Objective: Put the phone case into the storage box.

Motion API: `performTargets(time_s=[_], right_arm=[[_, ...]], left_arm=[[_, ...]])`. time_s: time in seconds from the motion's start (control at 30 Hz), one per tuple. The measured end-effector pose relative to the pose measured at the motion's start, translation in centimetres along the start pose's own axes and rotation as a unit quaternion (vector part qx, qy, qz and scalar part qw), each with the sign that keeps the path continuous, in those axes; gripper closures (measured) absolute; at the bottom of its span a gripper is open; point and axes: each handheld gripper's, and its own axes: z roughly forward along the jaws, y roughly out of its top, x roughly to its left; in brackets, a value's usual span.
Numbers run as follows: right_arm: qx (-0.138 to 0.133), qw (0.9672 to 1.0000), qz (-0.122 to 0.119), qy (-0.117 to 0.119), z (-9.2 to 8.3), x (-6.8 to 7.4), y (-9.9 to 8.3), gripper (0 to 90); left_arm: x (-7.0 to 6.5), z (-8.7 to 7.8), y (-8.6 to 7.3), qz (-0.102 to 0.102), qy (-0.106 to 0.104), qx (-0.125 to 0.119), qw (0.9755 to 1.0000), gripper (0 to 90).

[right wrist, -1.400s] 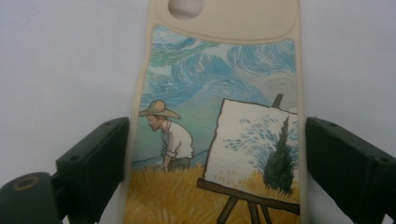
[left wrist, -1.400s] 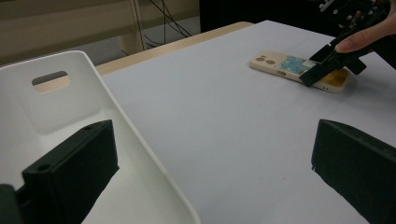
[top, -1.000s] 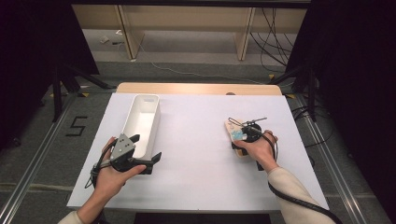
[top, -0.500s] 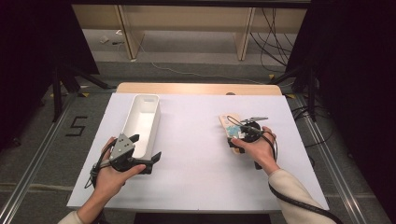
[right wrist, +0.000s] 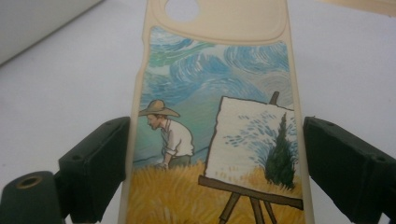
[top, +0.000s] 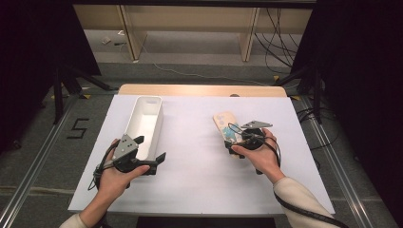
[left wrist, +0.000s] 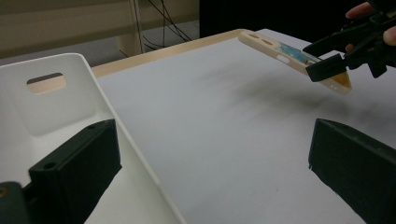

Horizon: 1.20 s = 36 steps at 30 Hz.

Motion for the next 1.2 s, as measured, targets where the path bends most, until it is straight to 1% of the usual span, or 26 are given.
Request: performTargets(time_s=[0.07,0.1,0.13,0.2,0.23,0.33,0.43,0.53,0.67,0.7,0.8,0.9,0.93,1.1,1.17,1.2], right_arm=[[-0.009,0.9999,-0.005,0.006,-0.3,0.4,0.0,11.6],[-0.014,0.9998,-0.008,0.009,-0.4,0.7,0.0,11.6],[-0.025,0.9995,-0.013,0.015,-0.7,1.3,0.0,11.6],[-0.029,0.9993,-0.014,0.019,-0.8,1.5,0.0,11.6],[-0.035,0.999,-0.02,0.021,-0.9,1.8,0.0,11.5],[-0.048,0.998,-0.03,0.027,-1.2,2.6,0.0,11.6],[-0.06,0.997,-0.036,0.033,-1.5,3.1,0.0,11.6],[-0.068,0.996,-0.044,0.038,-1.7,3.6,-0.1,11.6],[-0.07,0.9952,-0.055,0.042,-1.7,4.1,-0.2,11.6],[-0.07,0.995,-0.057,0.042,-1.7,4.2,-0.3,11.6],[-0.074,0.9944,-0.061,0.045,-1.7,4.5,-0.3,11.6],[-0.076,0.9938,-0.066,0.047,-1.8,4.8,-0.3,11.6],[-0.076,0.9937,-0.068,0.047,-1.8,4.8,-0.3,11.6],[-0.079,0.993,-0.074,0.047,-1.8,5.0,-0.3,11.6],[-0.08,0.9926,-0.078,0.047,-1.8,5.2,-0.3,11.6],[-0.082,0.9922,-0.082,0.047,-1.8,5.2,-0.4,11.6]], left_arm=[[-0.1,0.3,0.6,-0.005,-0.005,0.001,1.0,4.3],[-0.2,0.5,1.0,-0.01,-0.01,0.002,0.9999,5.0],[-0.3,0.9,1.5,-0.016,-0.018,0.008,0.9997,5.3],[-0.4,1.5,2.3,-0.018,-0.02,0.009,0.9996,5.5],[-0.6,1.9,2.8,-0.016,-0.023,0.01,0.9995,5.6],[-0.9,3.4,4.1,-0.016,-0.029,0.014,0.9994,5.8],[-1.2,4.9,5.4,-0.03,-0.035,0.016,0.9988,7.4],[-1.8,6.5,6.3,-0.034,-0.049,0.025,0.9979,8.2],[-2.3,8.3,6.8,-0.046,-0.06,0.037,0.9964,8.5],[-2.4,8.7,6.9,-0.047,-0.061,0.038,0.9963,9.1],[-2.7,9.8,7.1,-0.058,-0.069,0.043,0.995,11.5],[-3.0,10.7,7.2,-0.064,-0.071,0.051,0.9942,14.5],[-3.2,11.1,7.3,-0.067,-0.074,0.051,0.9937,15.4],[-3.5,12.1,7.7,-0.064,-0.083,0.061,0.9926,18.1],[-3.4,12.4,8.0,-0.065,-0.084,0.06,0.9925,19.9],[-3.4,12.6,8.1,-0.069,-0.086,0.062,0.992,21.3]])
